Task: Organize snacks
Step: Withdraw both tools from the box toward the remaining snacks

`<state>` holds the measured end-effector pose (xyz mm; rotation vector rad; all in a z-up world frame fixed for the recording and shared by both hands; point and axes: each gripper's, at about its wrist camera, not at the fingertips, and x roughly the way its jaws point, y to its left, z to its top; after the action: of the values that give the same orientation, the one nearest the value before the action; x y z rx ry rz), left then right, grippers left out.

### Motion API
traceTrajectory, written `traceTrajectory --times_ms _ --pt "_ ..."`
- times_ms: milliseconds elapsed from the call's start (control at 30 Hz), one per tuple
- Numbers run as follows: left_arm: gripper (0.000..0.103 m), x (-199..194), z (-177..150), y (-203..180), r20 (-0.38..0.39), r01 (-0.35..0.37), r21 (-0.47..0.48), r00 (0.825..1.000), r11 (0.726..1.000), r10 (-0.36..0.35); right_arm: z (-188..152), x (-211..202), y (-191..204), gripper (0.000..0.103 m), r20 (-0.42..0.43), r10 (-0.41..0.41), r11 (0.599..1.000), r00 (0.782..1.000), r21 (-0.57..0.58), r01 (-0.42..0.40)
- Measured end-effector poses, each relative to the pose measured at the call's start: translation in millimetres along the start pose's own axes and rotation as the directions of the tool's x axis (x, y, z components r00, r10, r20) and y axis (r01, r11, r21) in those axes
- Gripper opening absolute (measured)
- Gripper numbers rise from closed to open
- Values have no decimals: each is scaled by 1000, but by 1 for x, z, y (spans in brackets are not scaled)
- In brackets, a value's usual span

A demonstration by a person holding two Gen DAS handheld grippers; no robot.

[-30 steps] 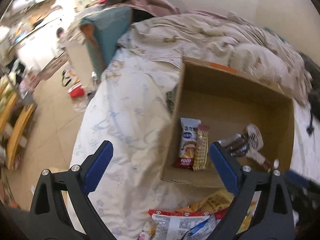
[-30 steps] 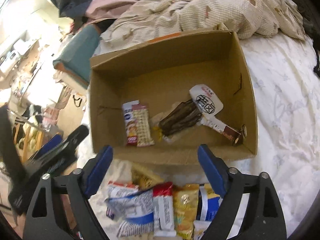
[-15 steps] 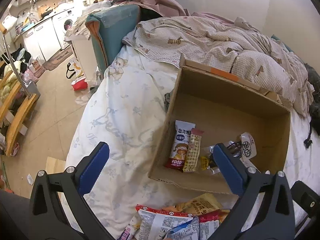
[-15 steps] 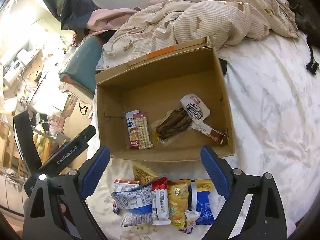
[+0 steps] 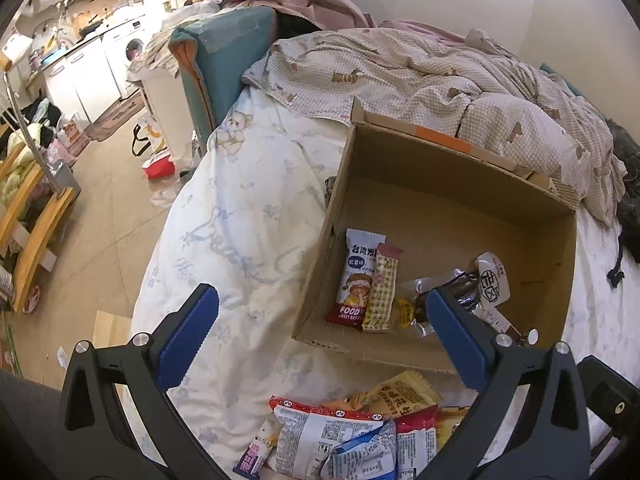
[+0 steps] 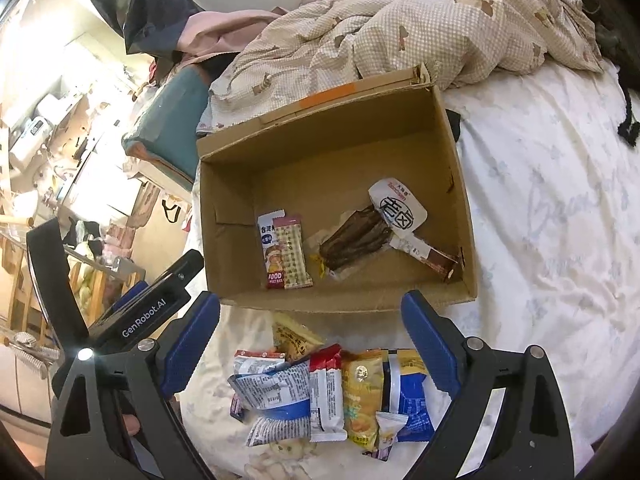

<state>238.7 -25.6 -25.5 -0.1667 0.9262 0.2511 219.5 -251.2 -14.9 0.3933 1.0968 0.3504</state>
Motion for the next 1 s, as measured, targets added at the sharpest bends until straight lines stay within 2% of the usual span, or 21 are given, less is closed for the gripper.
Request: traceTrajectory --times_ms 233,533,733,900,1000 --pt "102 2 -9 2 -10 3 1 1000 1000 -3 -2 8 2 94 -34 6 1000 999 -15 -6" --pt "102 -4 -8 9 -9 -26 -16 1000 1000 26 2 10 4 94 -45 26 1000 999 -4 -26" --pt "102 -10 -10 5 -4 -45 23 999 999 45 8 10 1 94 -55 33 999 998 -7 -33" --pt "102 -13 -14 9 -3 -33 31 999 999 33 5 6 0 94 -46 23 1000 999 -11 -23" --pt "102 -17 -19 16 -11 -15 27 1000 1000 15 -2 5 1 94 -47 -17 999 999 -35 15"
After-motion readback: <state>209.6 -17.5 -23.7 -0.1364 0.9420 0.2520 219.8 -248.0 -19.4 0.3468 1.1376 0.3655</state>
